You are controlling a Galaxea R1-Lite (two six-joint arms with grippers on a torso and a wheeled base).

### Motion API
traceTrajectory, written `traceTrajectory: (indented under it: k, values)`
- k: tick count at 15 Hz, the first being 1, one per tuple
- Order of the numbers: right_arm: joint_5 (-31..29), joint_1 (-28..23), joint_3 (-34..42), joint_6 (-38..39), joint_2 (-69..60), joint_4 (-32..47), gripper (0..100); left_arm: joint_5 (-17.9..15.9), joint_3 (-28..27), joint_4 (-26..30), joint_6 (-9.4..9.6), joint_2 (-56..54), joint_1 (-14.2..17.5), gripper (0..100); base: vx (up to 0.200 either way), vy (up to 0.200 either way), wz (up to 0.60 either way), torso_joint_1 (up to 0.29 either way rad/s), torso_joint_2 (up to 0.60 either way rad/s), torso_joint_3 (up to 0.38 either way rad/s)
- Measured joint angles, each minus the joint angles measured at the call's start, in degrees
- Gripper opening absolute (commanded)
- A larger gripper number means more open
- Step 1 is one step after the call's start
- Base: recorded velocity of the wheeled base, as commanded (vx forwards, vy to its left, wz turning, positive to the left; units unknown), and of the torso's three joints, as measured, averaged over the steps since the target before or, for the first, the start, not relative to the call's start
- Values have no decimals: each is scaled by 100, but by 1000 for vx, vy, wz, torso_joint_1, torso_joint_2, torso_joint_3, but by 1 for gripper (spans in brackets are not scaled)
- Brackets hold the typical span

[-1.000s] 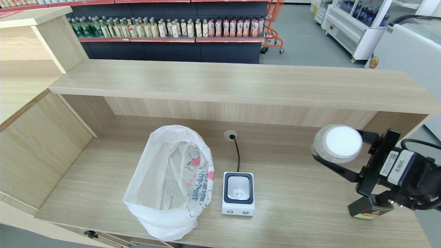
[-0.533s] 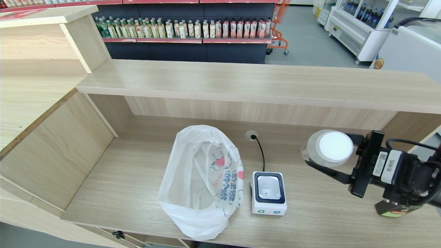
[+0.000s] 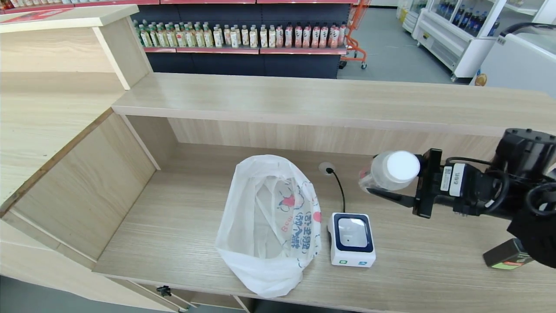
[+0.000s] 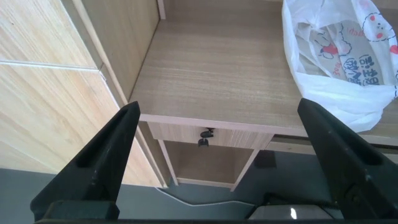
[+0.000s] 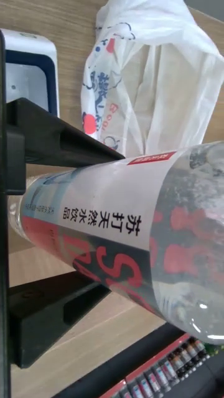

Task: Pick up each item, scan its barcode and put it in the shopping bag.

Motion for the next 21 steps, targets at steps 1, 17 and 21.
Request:
traceTrajectory:
  k: [1, 17, 21]
  values:
    - [154, -48, -99, 0, 204, 9, 0, 0, 0, 0, 0, 0, 0, 100, 0, 0, 0, 0, 0, 0]
    - [640, 160, -223, -477, 1491, -24, 0, 0, 0, -2, -2, 0, 6, 100, 0, 0, 0, 0, 0, 0]
    - [633, 341, -258, -764, 1615, 16, 0, 0, 0, -2, -2, 0, 4, 100, 0, 0, 0, 0, 0, 0]
